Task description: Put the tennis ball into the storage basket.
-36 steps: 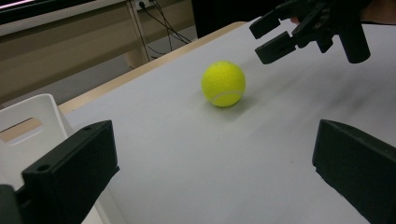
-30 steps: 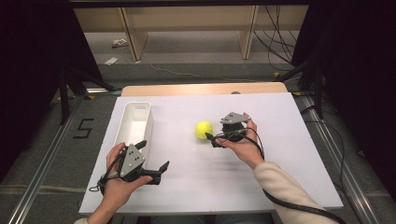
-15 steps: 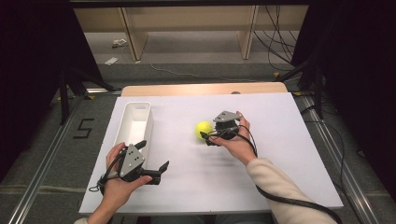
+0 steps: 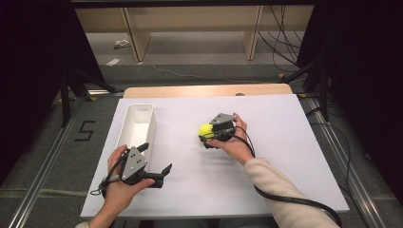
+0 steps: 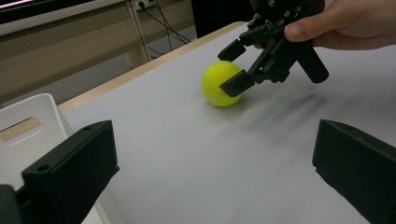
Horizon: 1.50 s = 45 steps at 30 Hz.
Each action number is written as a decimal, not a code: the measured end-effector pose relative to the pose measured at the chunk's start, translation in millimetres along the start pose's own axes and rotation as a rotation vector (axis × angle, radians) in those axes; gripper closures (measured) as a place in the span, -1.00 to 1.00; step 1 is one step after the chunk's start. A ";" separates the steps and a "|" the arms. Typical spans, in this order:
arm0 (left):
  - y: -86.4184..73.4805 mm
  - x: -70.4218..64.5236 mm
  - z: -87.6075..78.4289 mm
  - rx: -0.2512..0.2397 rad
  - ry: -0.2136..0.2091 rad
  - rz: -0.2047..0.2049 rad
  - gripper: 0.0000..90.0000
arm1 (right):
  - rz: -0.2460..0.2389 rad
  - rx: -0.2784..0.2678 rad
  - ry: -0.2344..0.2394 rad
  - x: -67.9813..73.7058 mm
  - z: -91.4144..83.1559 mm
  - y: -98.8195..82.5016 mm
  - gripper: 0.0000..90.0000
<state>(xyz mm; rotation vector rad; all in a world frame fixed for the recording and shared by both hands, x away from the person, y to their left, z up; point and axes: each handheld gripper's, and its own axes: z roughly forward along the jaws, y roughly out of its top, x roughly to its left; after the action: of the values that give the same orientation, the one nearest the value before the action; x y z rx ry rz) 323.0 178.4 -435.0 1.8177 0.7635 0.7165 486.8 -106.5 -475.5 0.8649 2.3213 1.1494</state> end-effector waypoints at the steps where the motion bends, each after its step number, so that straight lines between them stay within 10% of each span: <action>1: 0.0 0.0 0.0 0.000 0.000 0.000 -1.00 | 0.000 0.000 0.000 0.0 0.0 0.0 -0.72; 45: -0.1 0.1 -0.1 0.000 -0.003 0.002 -1.00 | -0.036 0.065 -0.029 3.5 20.6 -3.8 -0.43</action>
<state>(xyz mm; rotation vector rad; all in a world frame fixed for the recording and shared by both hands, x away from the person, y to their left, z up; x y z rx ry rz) 323.0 178.5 -435.0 1.8193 0.7604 0.7152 495.2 -94.3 -490.8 0.8529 2.3520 1.0453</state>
